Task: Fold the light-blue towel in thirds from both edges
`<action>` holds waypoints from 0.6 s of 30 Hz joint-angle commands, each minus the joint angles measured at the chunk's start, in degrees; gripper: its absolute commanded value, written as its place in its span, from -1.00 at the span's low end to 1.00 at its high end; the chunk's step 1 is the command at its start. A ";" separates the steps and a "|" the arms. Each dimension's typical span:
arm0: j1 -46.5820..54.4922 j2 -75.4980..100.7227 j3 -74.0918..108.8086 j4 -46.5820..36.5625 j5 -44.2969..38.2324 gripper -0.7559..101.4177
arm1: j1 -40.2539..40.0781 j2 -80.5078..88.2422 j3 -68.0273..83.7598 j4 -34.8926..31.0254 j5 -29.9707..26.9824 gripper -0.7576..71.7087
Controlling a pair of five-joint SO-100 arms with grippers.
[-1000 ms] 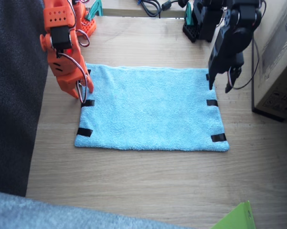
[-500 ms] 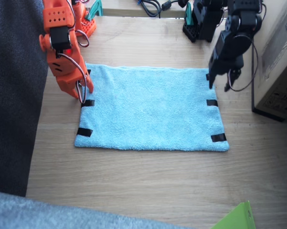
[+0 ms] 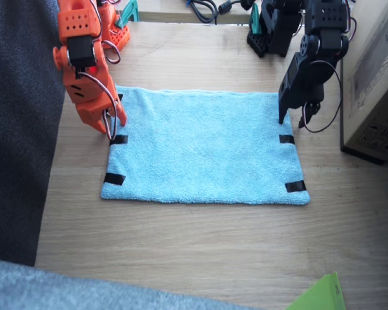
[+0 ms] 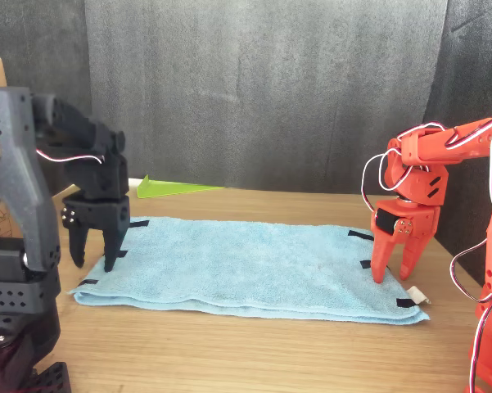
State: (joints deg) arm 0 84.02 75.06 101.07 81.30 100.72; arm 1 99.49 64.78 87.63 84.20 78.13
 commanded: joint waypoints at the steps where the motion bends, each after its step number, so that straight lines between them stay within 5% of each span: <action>1: 1.14 -0.97 -2.46 1.14 0.62 -0.42 | -0.18 0.62 0.26 0.26 -0.09 -0.27; 18: 1.05 -3.78 -4.83 2.90 1.41 -0.65 | -0.35 -0.35 0.53 -0.18 -0.09 -0.37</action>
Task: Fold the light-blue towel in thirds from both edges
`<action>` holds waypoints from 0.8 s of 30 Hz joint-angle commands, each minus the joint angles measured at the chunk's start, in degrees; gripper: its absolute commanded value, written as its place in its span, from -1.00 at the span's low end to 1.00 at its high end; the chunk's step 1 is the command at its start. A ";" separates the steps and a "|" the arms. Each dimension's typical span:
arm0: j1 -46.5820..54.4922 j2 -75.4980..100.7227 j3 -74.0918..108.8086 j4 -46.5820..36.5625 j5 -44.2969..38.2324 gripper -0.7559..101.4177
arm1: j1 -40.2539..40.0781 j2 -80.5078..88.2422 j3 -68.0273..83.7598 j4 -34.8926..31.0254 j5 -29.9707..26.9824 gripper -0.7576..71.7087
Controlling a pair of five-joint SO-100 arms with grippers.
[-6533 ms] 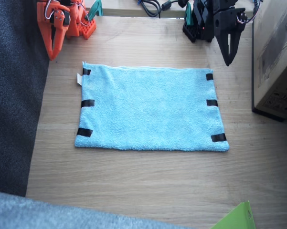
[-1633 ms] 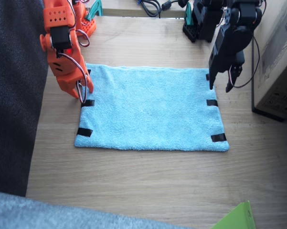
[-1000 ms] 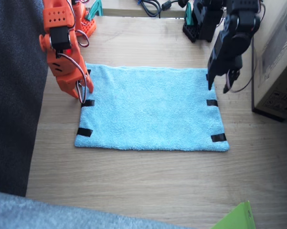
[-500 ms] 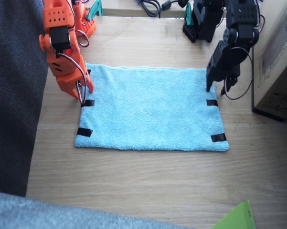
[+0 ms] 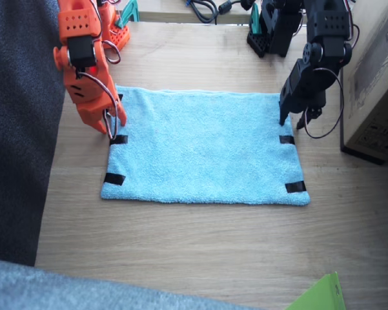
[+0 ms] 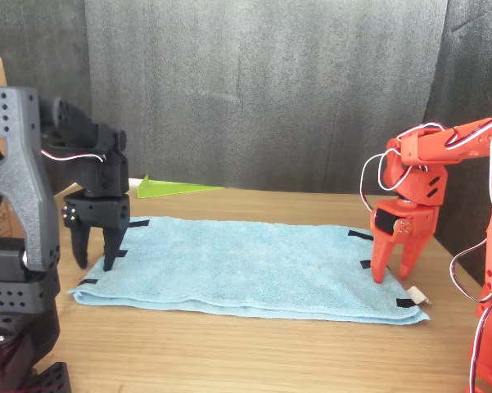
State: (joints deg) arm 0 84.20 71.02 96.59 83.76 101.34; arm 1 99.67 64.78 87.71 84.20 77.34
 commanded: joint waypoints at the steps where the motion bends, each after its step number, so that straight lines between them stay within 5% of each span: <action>1: 0.88 0.26 -0.26 0.44 0.88 -0.68 | -0.53 -0.35 0.62 -0.18 0.70 -0.43; 12: 0.79 0.88 0.53 0.35 1.32 -0.93 | -0.26 -0.44 1.41 -0.70 1.23 -0.97; 24: 0.79 2.11 1.93 -0.18 1.23 -0.94 | 2.29 3.69 3.78 -0.79 1.76 -0.97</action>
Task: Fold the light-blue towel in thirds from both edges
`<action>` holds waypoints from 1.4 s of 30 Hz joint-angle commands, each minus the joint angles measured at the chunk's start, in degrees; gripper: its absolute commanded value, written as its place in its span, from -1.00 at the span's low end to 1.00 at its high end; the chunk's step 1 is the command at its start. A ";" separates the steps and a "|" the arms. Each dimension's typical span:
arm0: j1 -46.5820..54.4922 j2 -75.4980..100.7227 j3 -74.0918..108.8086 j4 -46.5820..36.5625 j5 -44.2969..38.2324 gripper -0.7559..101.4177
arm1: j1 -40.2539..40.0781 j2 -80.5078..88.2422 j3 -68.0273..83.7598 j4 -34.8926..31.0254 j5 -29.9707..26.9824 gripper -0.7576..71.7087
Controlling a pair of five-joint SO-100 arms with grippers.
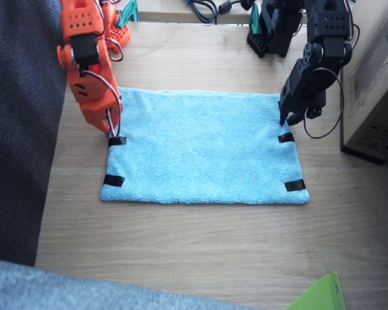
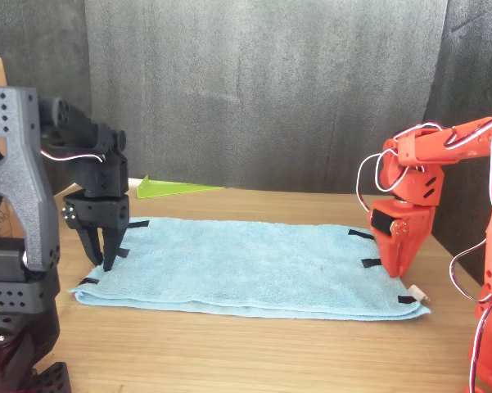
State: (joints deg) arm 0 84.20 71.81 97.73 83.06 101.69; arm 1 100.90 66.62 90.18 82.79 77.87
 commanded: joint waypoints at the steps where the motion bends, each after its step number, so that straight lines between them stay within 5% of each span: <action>1: 0.79 1.41 0.88 0.44 0.97 -0.95 | 1.23 2.20 1.49 0.62 1.32 -0.97; 11: 0.79 1.76 1.23 0.26 1.05 -0.95 | 3.25 7.12 0.70 3.69 1.58 -0.97; 27: 0.79 2.11 1.58 -0.09 1.32 -0.95 | 6.42 4.66 -22.41 20.21 0.79 -0.98; 35: 0.79 2.11 1.58 -0.18 1.41 -0.96 | 12.30 -0.35 -35.42 28.56 1.32 -0.98; 42: 0.70 2.11 1.49 -0.26 1.41 -0.96 | 19.42 -4.57 -38.14 28.56 1.67 -0.98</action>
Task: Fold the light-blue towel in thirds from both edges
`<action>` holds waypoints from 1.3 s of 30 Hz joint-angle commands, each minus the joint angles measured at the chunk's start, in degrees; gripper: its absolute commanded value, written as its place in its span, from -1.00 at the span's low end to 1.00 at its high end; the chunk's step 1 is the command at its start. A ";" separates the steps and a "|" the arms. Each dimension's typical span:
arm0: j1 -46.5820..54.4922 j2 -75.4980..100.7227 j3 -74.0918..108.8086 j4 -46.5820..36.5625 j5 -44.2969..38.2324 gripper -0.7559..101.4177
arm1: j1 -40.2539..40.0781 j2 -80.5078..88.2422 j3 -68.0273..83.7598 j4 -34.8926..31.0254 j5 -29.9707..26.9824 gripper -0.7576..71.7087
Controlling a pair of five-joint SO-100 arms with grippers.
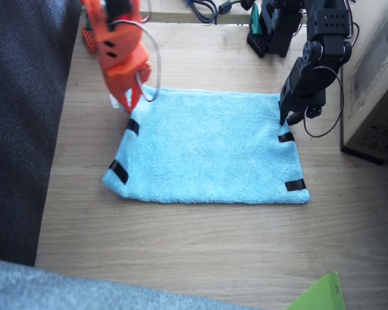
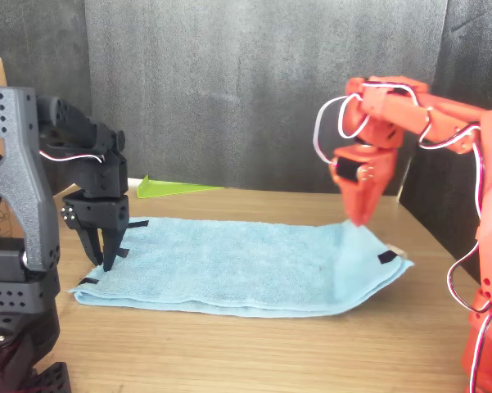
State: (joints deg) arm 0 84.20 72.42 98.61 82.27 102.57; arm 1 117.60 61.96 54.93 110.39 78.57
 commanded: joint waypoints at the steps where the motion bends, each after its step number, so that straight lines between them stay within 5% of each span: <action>1: 0.62 1.49 0.53 0.53 0.53 -0.96 | 3.69 -0.79 -3.52 0.97 0.97 -0.98; 39: 0.53 1.32 0.44 0.53 -0.62 -0.97 | 17.49 -24.52 -40.43 1.14 1.23 -0.98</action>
State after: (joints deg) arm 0 84.20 72.42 98.70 82.27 101.34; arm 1 133.15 36.56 16.52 111.18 78.66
